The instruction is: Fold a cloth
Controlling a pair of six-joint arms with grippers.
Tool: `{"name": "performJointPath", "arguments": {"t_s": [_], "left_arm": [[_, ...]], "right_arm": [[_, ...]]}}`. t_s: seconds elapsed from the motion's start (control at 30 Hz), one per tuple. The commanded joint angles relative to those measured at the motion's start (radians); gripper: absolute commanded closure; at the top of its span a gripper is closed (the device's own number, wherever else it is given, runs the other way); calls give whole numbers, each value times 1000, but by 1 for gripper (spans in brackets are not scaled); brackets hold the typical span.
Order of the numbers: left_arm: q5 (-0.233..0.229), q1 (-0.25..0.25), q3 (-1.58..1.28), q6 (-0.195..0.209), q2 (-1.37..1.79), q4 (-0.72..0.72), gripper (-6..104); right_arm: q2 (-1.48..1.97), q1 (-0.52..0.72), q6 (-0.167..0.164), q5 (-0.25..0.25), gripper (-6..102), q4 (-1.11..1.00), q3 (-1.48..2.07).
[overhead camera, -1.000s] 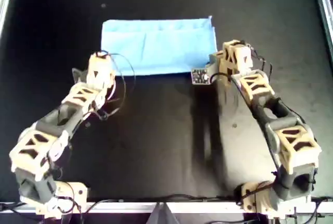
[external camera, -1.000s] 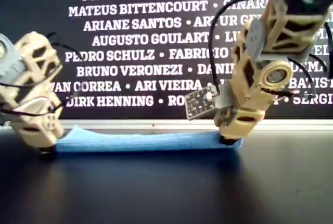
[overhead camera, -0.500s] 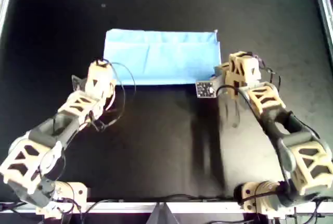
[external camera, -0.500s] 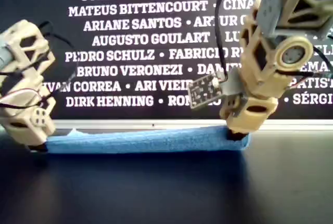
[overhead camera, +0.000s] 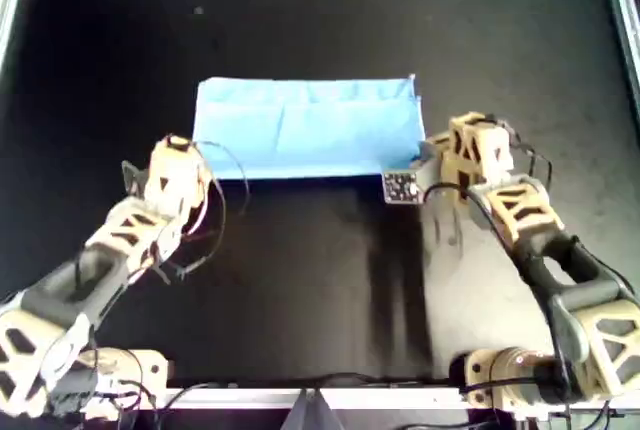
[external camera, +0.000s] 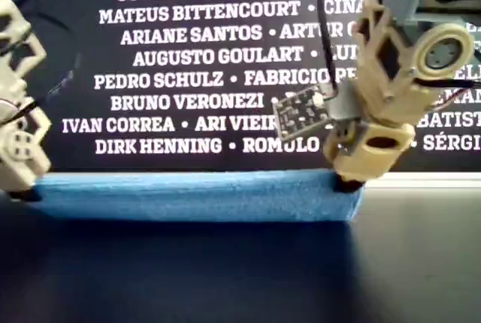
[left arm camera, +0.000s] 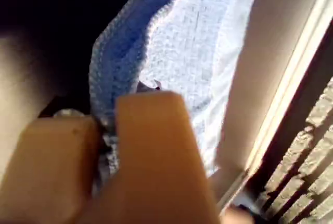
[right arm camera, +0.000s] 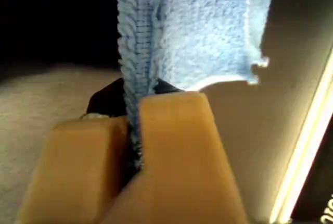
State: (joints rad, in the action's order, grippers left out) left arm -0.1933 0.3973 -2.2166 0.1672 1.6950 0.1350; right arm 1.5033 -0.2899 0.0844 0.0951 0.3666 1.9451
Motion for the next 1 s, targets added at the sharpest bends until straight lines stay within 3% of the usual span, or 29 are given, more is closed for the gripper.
{"name": "performJointPath", "arguments": {"t_s": [0.0,0.3,0.8,0.97], "left_arm": [[-6,41,-15,-6,86,-6,99],[-8,121,-78,-5,86,-6,99],[-8,123,-152,-5,89,-6,99],[-8,123,-166,-6,89,-6,99]], "right_arm": [[109,2,8,-8,94,-18,8],[147,-14,-2,-8,94,-18,101],[150,-64,11,-8,94,-17,160],[150,-61,-3,-8,94,-17,172]]}}
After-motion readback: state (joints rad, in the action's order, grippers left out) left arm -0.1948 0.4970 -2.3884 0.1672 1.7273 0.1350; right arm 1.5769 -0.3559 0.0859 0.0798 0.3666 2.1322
